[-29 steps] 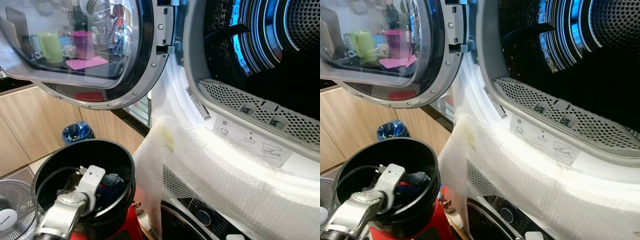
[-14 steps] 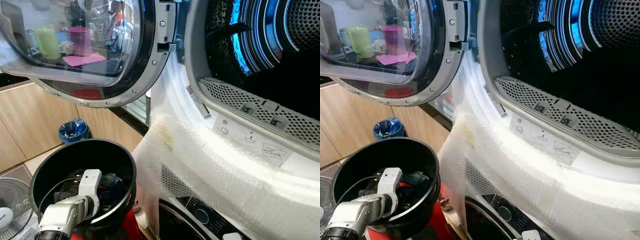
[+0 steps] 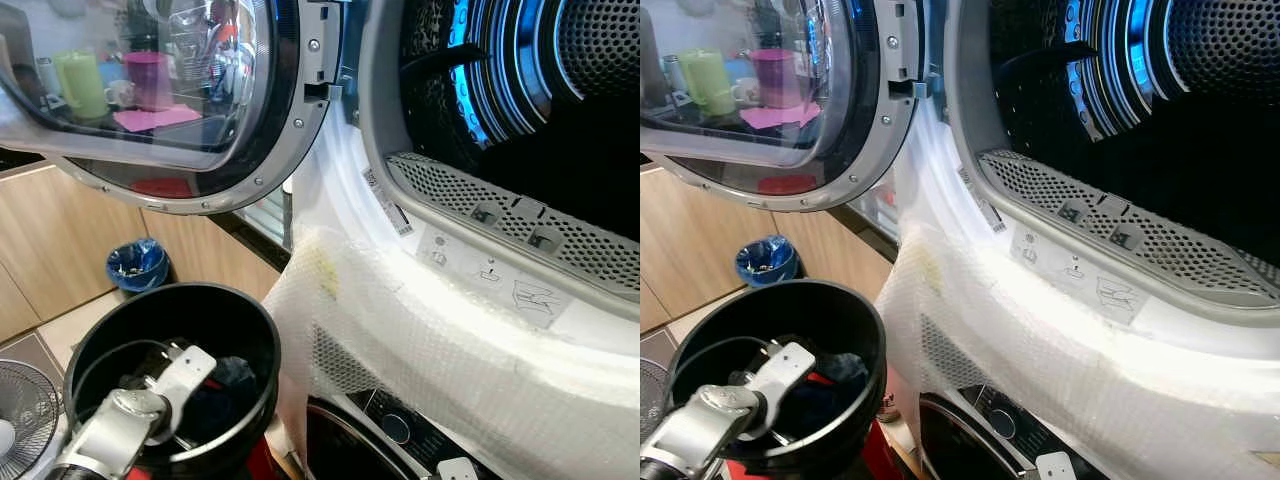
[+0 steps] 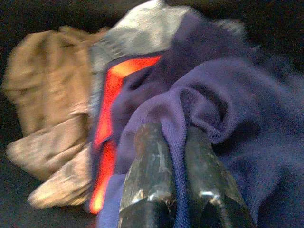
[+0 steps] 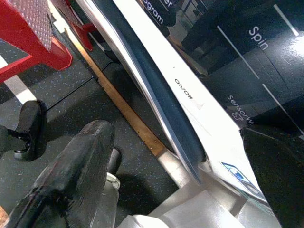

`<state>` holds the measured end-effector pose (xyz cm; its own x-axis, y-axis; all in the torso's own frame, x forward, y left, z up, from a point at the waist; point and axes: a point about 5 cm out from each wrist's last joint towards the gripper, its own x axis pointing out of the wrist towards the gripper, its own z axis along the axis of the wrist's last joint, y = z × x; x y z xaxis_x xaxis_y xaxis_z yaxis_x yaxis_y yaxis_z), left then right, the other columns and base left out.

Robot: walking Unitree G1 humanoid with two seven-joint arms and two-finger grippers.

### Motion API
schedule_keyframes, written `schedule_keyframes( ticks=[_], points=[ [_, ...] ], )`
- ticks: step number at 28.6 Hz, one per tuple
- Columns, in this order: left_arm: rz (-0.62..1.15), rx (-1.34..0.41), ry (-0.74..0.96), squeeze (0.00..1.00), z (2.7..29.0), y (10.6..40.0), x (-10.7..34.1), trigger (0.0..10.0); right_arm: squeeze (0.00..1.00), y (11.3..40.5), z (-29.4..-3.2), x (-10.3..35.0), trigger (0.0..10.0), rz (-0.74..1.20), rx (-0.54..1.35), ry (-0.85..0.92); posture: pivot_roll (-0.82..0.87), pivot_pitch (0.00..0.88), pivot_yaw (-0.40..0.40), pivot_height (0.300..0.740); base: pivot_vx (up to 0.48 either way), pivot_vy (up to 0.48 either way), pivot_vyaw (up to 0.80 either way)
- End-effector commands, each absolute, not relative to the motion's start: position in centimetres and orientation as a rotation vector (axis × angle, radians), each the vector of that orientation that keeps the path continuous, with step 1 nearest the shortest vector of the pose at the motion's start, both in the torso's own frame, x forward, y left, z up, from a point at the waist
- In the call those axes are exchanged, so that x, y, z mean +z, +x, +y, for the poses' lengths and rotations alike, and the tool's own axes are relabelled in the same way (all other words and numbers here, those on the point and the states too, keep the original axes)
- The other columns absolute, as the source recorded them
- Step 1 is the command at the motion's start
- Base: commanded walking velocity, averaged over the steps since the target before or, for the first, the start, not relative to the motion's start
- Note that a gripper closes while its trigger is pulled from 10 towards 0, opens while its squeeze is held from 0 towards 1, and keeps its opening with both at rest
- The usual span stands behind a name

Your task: Clothes washing

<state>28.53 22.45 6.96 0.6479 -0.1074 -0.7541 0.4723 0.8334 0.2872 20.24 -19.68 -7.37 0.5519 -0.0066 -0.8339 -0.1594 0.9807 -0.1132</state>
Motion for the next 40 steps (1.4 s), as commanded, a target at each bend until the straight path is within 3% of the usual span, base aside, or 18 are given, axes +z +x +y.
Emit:
schedule_keyframes(
  ticks=[1, 13, 22, 27, 37, 40],
  points=[
    [0.826, -0.315, 0.528, 0.00, 23.3, 28.1, 7.2, 0.0, 0.00, 23.5, -19.3, -5.4, 10.0, 0.858, 0.108, -0.200, 0.33, 0.015, -0.107, 0.740, 0.000, 0.000, 0.00],
    [0.747, 0.059, 0.581, 0.00, 30.0, 28.9, 10.5, 0.0, 0.00, 23.9, -18.6, -5.2, 10.0, 0.851, 0.124, -0.189, 0.36, 0.009, -0.107, 0.740, 0.000, 0.000, 0.00],
    [0.737, 0.208, 0.680, 0.00, 32.7, 28.9, 11.8, 0.0, 0.00, 24.0, -18.5, -5.1, 10.0, 0.847, 0.125, -0.180, 0.36, 0.005, -0.106, 0.740, 0.000, 0.000, 0.00],
    [0.652, 0.423, 0.624, 0.00, 35.8, 28.9, 14.1, 0.0, 0.00, 24.1, -18.5, -5.1, 10.0, 0.846, 0.124, -0.177, 0.36, 0.003, -0.110, 0.740, 0.000, 0.000, 0.00],
    [0.440, 0.635, 0.568, 0.00, 36.9, 29.8, 17.3, 0.0, 0.00, 24.1, -18.7, -5.0, 10.0, 0.843, 0.113, -0.163, 0.36, 0.000, -0.111, 0.740, 0.000, 0.000, 0.00],
    [0.346, 0.578, 0.568, 0.00, 35.6, 30.8, 18.4, 0.0, 0.00, 24.1, -18.7, -5.1, 10.0, 0.844, 0.110, -0.159, 0.36, 0.000, -0.111, 0.740, 0.000, 0.000, 0.00]
  ],
)
